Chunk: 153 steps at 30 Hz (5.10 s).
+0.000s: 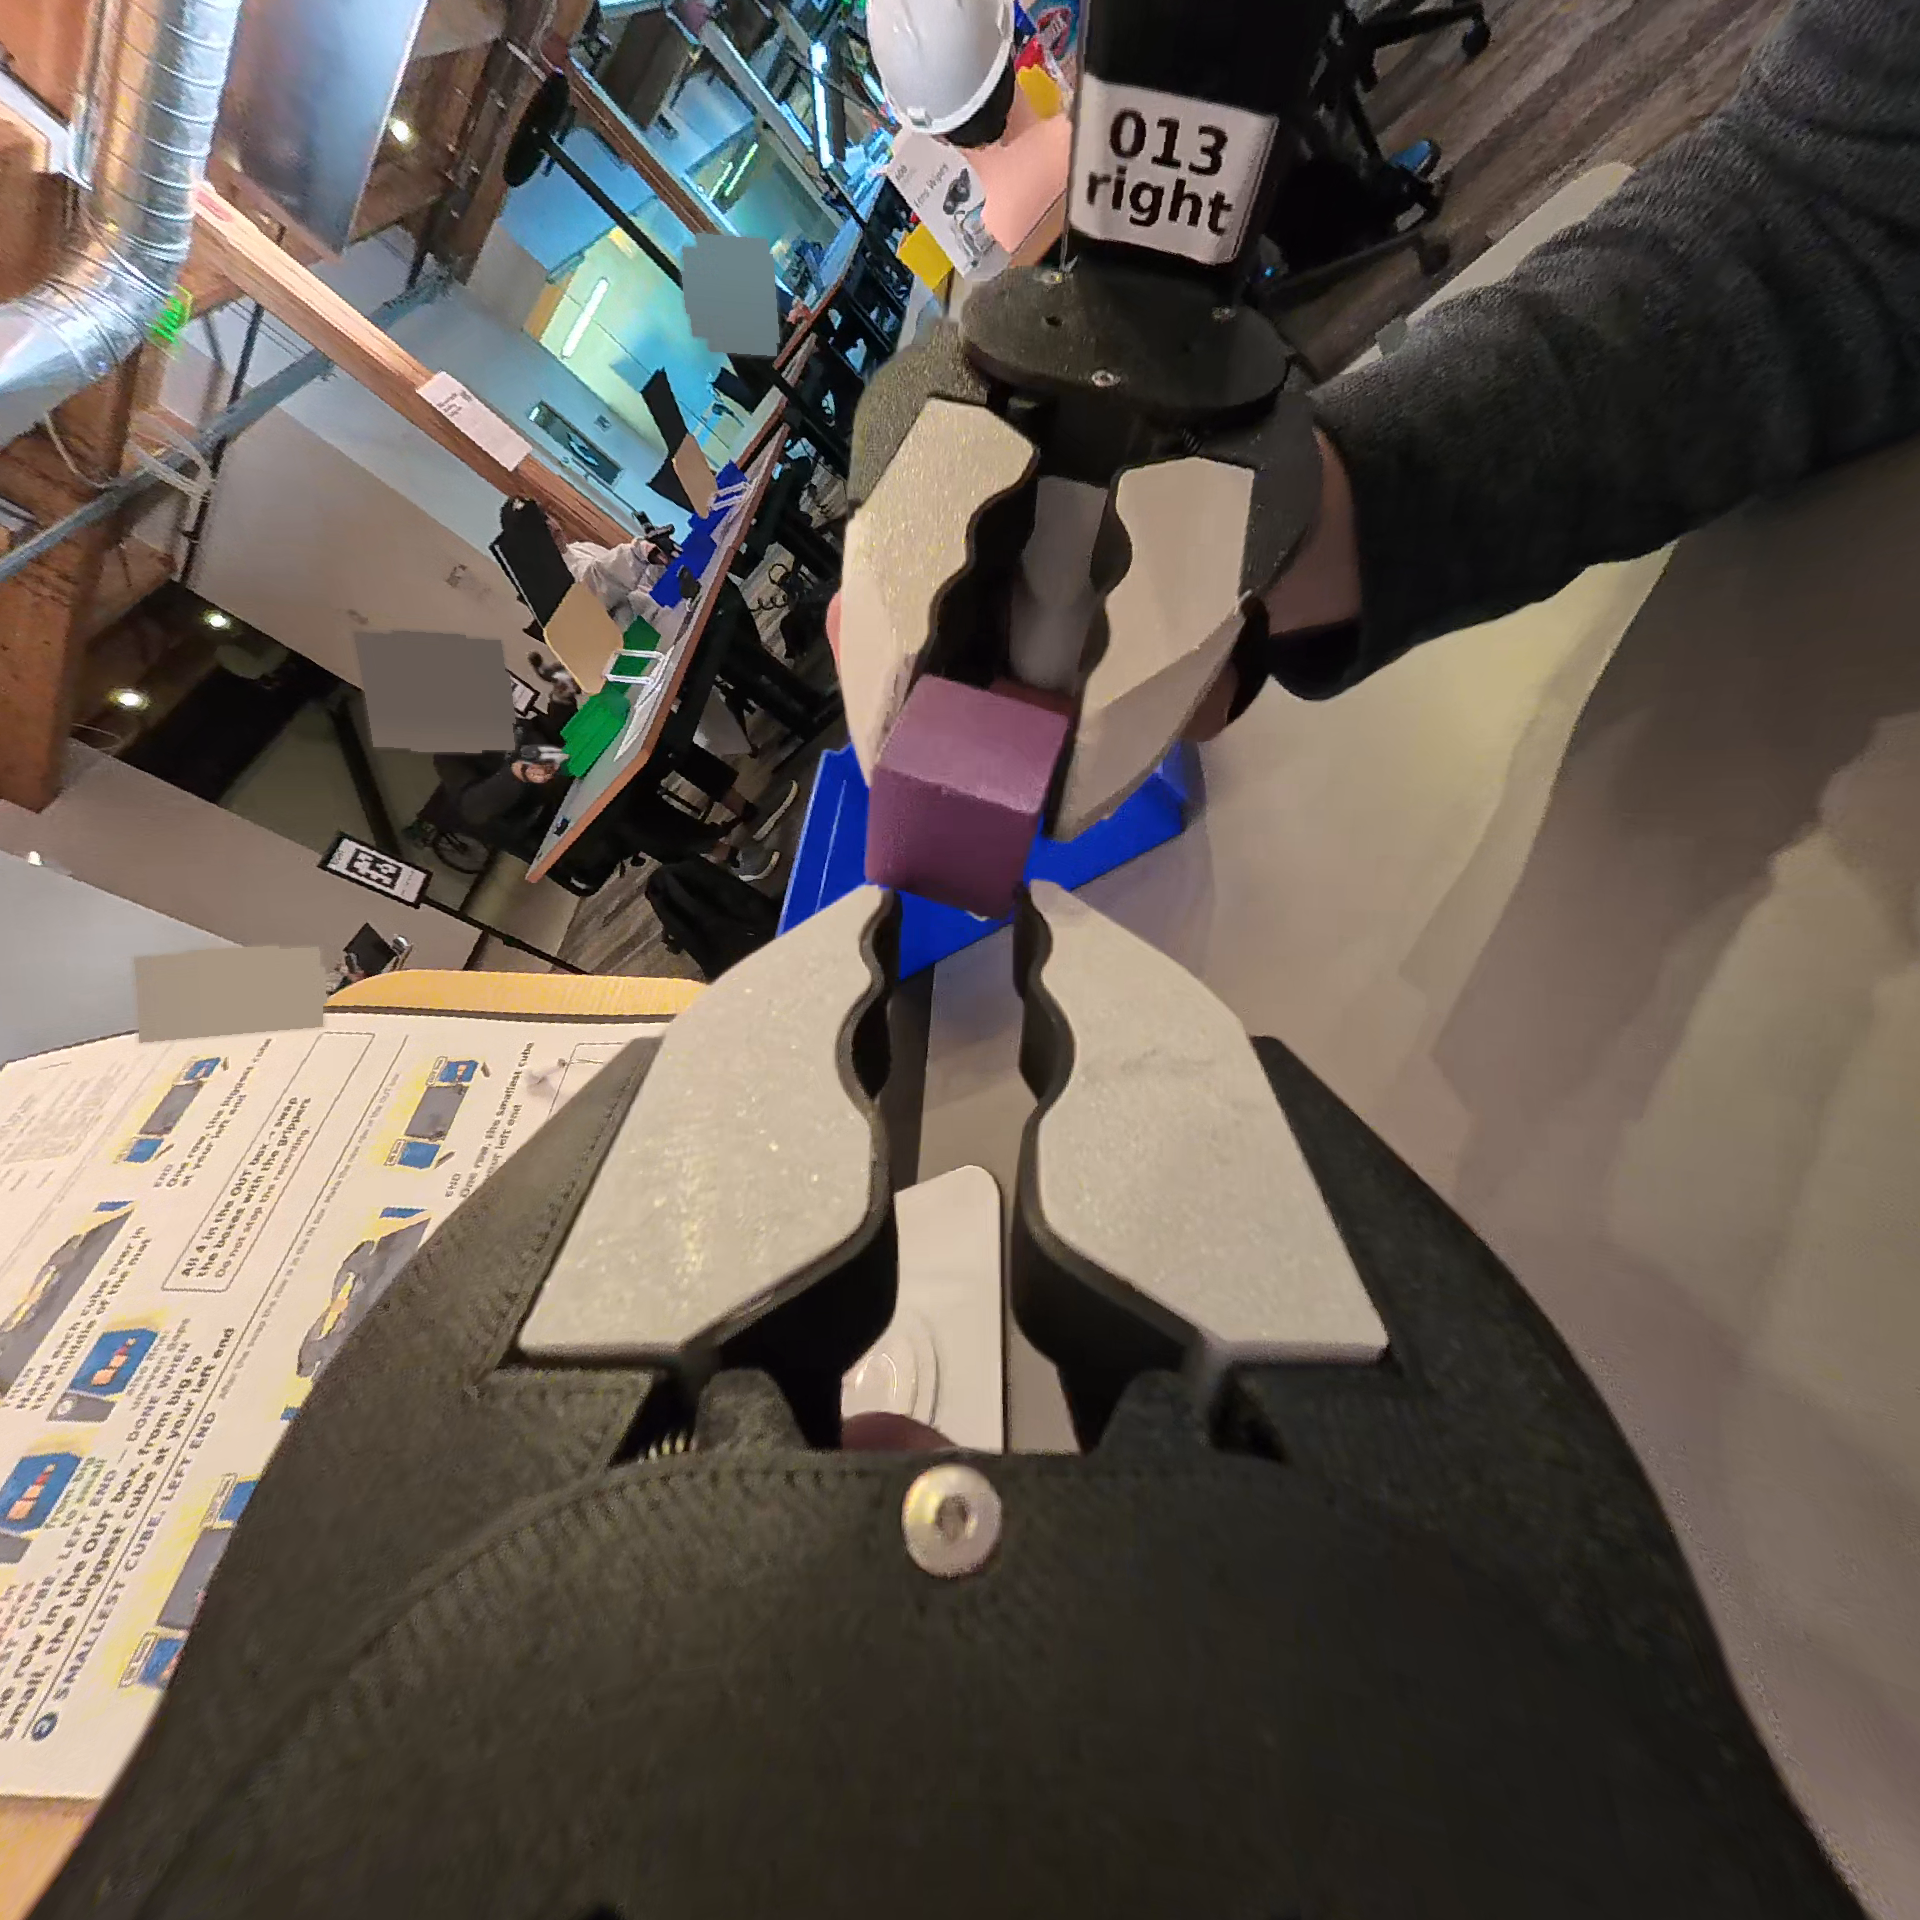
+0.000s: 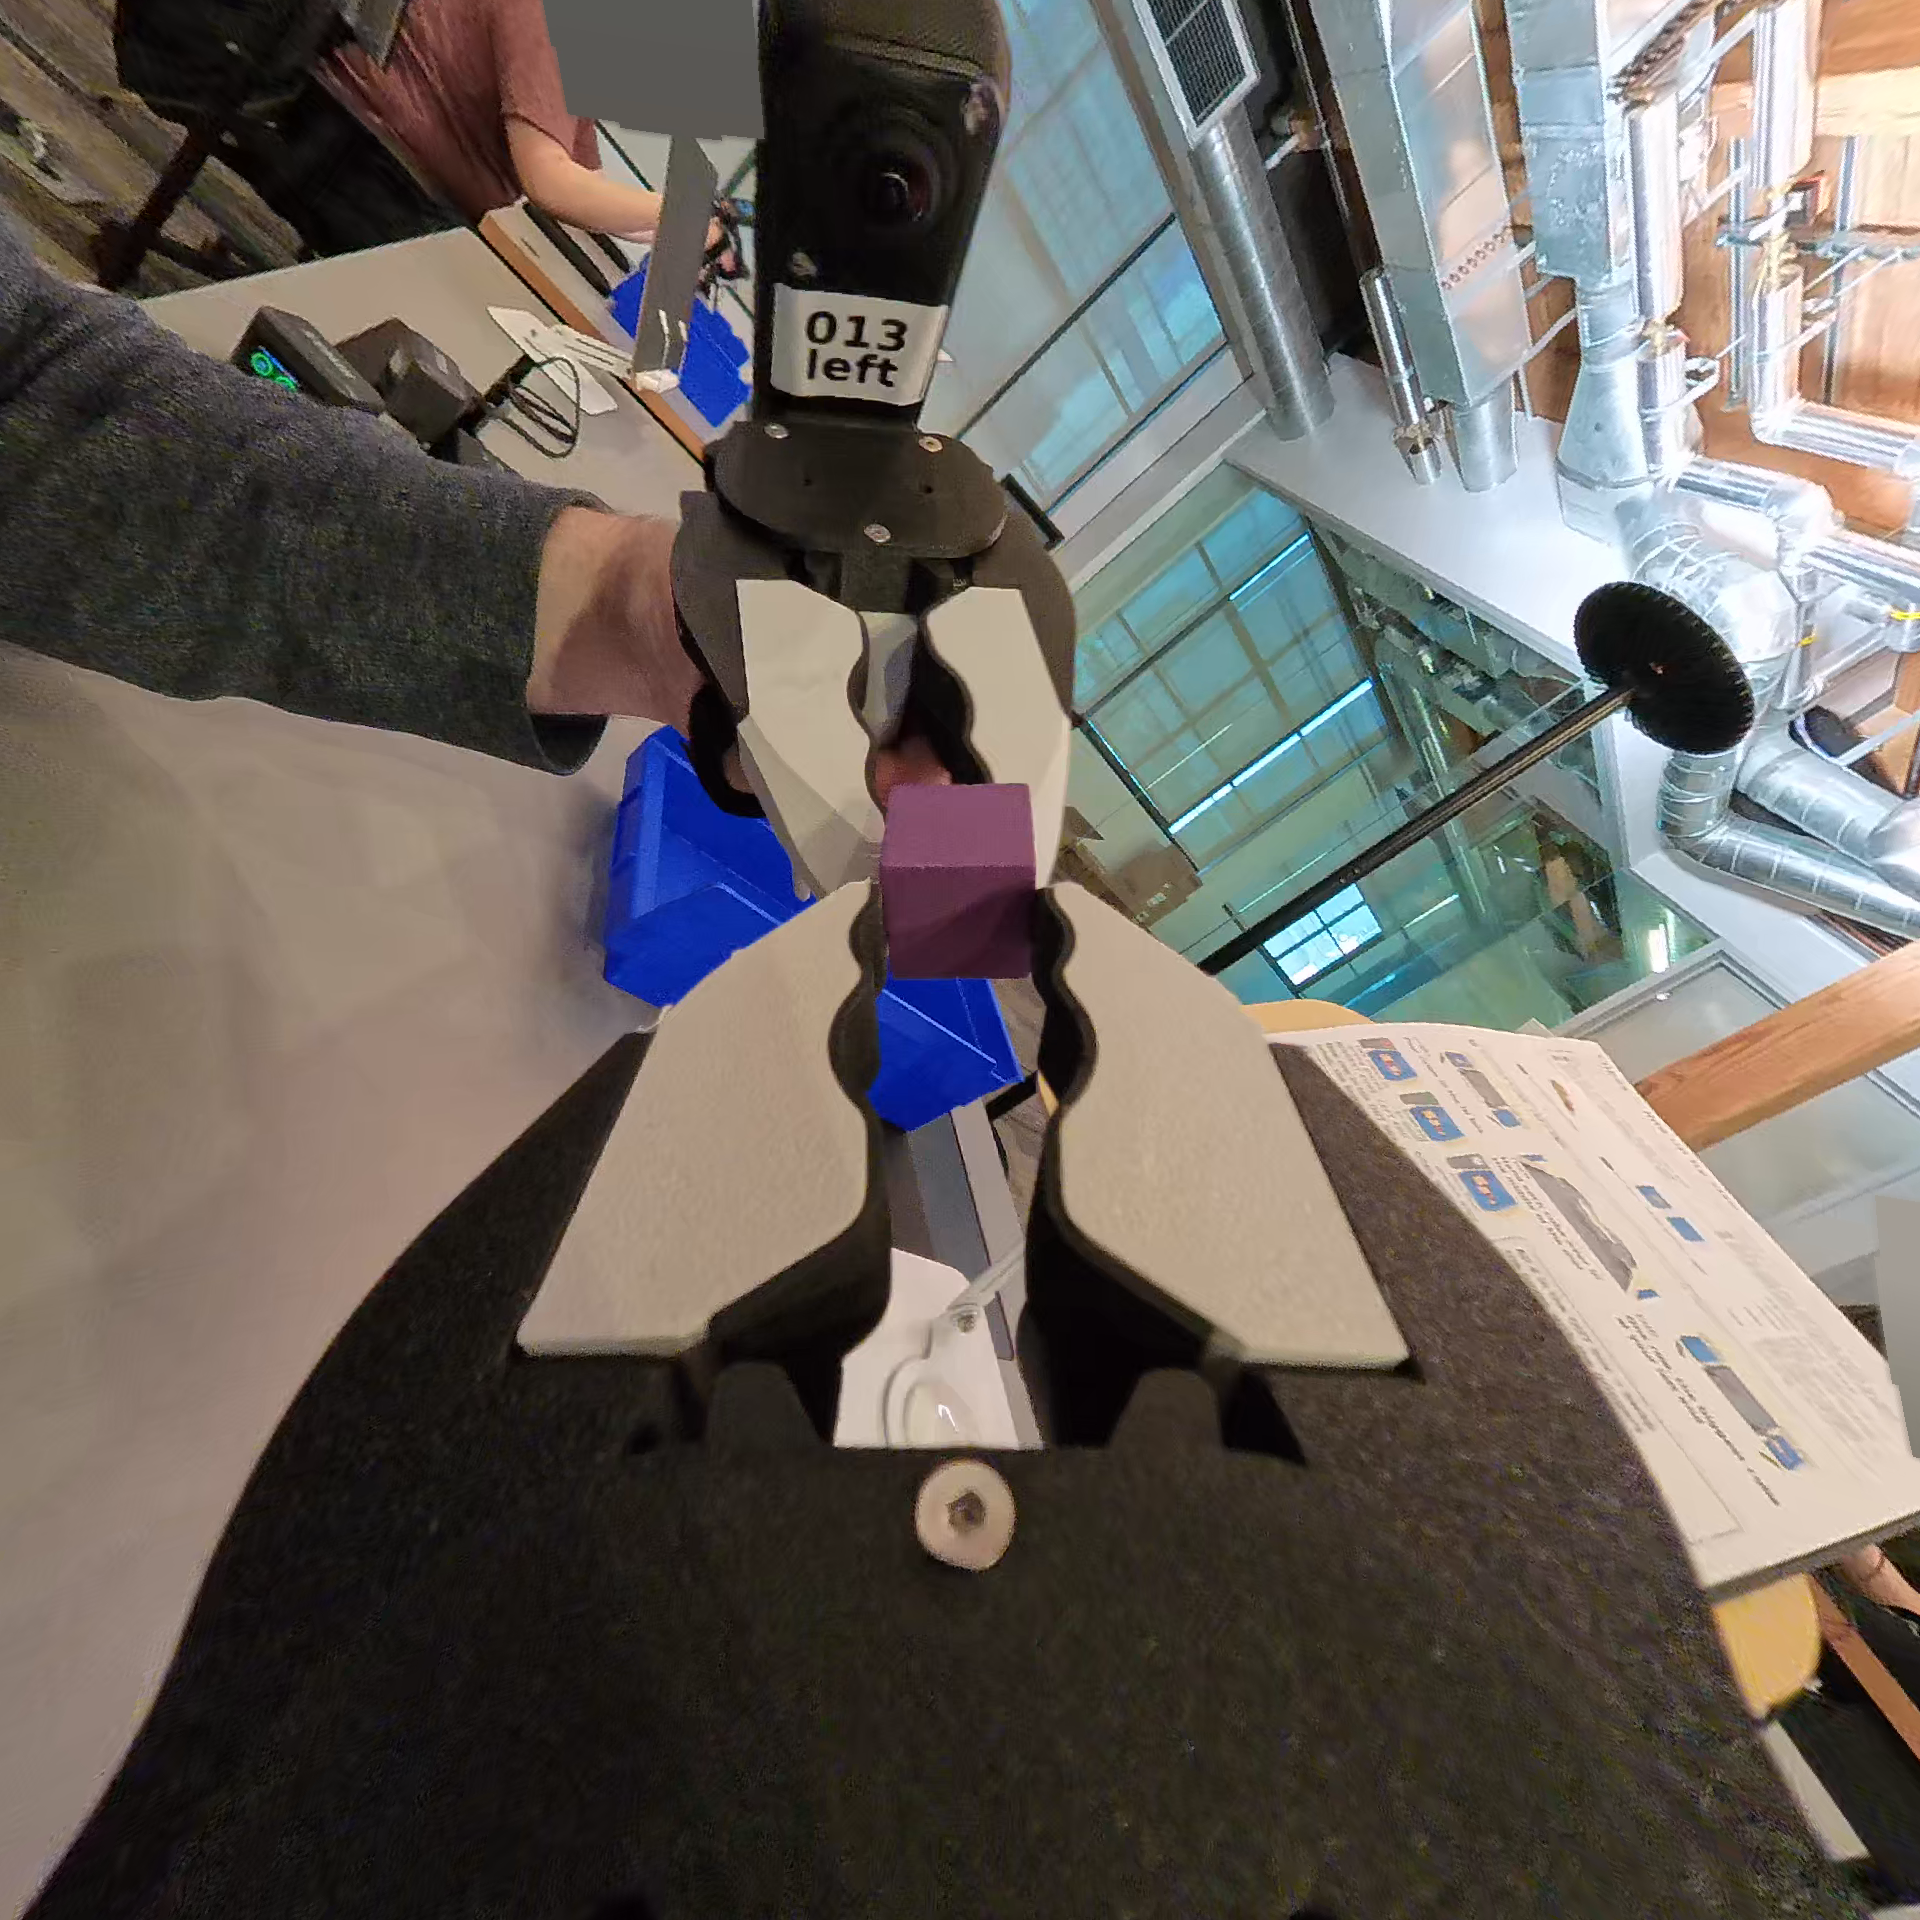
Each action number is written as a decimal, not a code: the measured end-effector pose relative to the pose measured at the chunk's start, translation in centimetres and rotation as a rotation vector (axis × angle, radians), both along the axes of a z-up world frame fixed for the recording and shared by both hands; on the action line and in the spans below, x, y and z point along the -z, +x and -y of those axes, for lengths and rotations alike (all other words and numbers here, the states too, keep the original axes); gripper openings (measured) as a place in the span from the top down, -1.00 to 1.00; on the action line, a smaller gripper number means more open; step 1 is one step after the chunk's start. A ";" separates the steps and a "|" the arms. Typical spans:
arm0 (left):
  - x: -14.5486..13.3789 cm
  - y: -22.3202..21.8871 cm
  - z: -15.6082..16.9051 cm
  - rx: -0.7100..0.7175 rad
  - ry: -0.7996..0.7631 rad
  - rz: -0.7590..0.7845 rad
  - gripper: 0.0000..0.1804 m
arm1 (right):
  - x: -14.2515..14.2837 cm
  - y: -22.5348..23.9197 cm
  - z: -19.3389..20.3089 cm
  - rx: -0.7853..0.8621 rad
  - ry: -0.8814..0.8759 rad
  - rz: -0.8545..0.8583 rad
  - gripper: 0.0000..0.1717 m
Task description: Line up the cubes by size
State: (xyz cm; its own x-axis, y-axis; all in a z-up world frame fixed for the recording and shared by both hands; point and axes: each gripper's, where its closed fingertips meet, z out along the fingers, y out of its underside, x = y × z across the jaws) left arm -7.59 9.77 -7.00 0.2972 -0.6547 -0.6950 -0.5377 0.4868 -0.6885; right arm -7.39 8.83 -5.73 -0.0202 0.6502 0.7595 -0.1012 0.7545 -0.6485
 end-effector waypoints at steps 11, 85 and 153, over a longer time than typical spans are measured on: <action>-0.2 0.2 -0.4 -0.016 -0.015 0.015 0.79 | -0.9 0.9 -0.2 -0.006 -0.027 -0.004 0.70; -1.1 -4.4 -1.2 -0.197 0.058 -0.099 0.93 | 19.9 22.2 -32.6 0.671 -0.282 1.307 0.55; 12.7 -35.3 -7.0 -0.772 -0.479 -0.407 0.46 | 16.9 2.6 0.2 0.074 -0.371 0.432 0.63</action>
State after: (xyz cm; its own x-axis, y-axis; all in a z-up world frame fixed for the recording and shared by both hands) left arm -42.92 16.76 -19.68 0.5575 -0.6207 -0.5514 -0.8288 -0.3773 -0.4132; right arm -4.82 8.61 -22.63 -0.2225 0.8832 0.4129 0.2762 0.4633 -0.8421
